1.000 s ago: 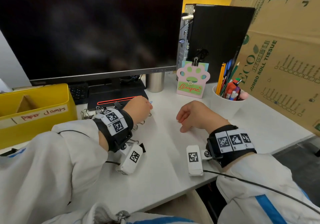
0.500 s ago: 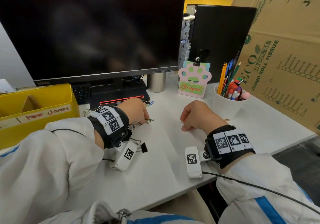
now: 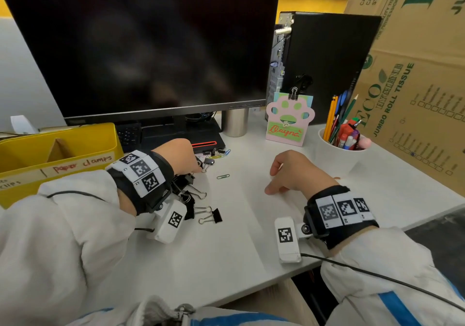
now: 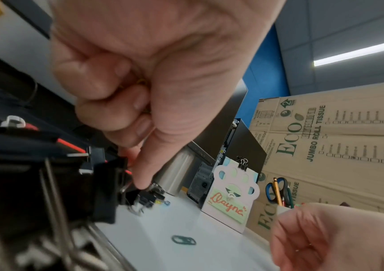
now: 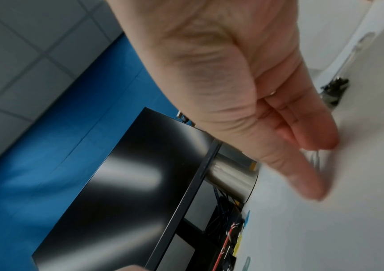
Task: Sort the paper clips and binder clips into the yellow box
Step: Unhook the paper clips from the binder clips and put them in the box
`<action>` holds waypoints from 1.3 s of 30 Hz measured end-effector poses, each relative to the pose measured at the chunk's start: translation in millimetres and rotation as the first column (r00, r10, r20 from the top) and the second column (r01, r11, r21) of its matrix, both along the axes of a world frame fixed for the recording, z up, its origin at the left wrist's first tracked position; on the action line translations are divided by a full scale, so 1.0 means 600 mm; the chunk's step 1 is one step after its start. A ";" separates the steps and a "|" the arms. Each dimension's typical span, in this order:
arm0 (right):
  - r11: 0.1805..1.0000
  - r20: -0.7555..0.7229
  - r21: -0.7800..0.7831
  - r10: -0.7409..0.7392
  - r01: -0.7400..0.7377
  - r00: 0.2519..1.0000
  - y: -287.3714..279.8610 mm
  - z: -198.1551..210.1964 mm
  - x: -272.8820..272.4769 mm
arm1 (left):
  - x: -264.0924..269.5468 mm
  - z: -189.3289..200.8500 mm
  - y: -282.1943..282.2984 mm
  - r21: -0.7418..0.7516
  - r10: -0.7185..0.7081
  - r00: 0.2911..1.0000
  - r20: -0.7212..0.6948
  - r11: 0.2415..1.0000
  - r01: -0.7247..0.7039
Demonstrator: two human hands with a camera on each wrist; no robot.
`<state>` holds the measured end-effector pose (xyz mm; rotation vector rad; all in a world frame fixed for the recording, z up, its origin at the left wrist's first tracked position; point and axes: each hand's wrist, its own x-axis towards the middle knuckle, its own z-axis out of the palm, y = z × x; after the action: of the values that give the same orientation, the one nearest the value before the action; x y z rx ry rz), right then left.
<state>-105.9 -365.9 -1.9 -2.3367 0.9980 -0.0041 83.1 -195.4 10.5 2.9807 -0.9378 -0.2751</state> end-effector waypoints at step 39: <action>0.973 0.173 0.038 0.217 -0.226 0.961 0.006 -0.002 -0.009 | -0.079 -0.007 -0.022 -0.456 -0.128 0.519 -0.845 0.680 -0.574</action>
<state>-111.4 -362.0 -3.1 -2.3390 0.6428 -0.0824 35.9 -208.4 6.5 1.8013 -0.3186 -0.9704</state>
